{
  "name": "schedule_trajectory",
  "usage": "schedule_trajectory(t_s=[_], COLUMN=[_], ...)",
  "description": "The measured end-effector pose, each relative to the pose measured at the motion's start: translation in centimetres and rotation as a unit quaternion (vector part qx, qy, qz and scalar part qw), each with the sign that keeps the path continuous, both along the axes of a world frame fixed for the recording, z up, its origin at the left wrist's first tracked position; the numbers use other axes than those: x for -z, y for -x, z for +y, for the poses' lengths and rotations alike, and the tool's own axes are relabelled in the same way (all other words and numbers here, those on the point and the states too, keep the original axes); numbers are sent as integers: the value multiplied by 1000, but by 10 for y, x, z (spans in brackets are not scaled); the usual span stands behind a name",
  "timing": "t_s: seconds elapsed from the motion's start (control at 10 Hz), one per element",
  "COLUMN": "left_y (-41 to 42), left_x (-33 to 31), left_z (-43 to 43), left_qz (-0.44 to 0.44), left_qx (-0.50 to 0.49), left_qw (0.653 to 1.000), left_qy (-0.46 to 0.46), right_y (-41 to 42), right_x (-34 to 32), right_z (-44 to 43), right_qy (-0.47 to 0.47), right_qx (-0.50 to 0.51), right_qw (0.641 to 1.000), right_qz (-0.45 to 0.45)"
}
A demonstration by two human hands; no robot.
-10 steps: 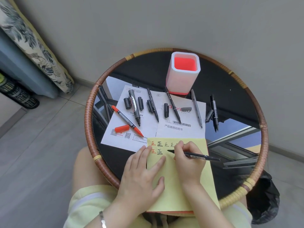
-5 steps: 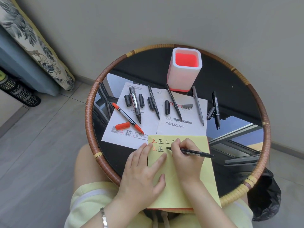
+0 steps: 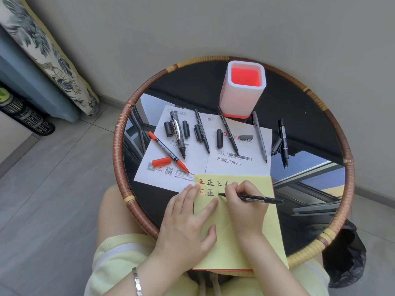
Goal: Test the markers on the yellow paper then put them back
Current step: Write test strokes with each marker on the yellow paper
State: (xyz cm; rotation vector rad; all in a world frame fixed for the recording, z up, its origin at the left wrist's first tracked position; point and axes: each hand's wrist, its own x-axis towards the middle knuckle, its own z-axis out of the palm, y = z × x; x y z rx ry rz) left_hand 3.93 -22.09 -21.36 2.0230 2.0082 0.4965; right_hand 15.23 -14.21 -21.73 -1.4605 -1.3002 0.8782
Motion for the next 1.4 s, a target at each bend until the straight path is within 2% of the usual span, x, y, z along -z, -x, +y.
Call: schedule_trajectory(t_s=[0.8, 1.0, 1.1, 1.2, 1.4], left_y=[0, -1, 0, 0, -3], left_x=[-1, -2, -1, -2, -4], left_z=[-1, 0, 0, 0, 1], left_qz=[5, 7, 8, 10, 19], left_qx=[0, 0, 1, 1, -4], left_qw=[1000, 1000, 1000, 1000, 999], left_qy=[7, 6, 9, 14, 29], right_y=[3, 3, 2, 3, -2], right_x=[-5, -3, -3, -4, -17], right_z=[0, 0, -1, -1, 1], right_qy=[13, -1, -23, -24, 37], right_qx=[4, -5, 29, 42, 78], right_qw=[1000, 1000, 999, 999, 995], right_qz=[6, -14, -17, -9, 56])
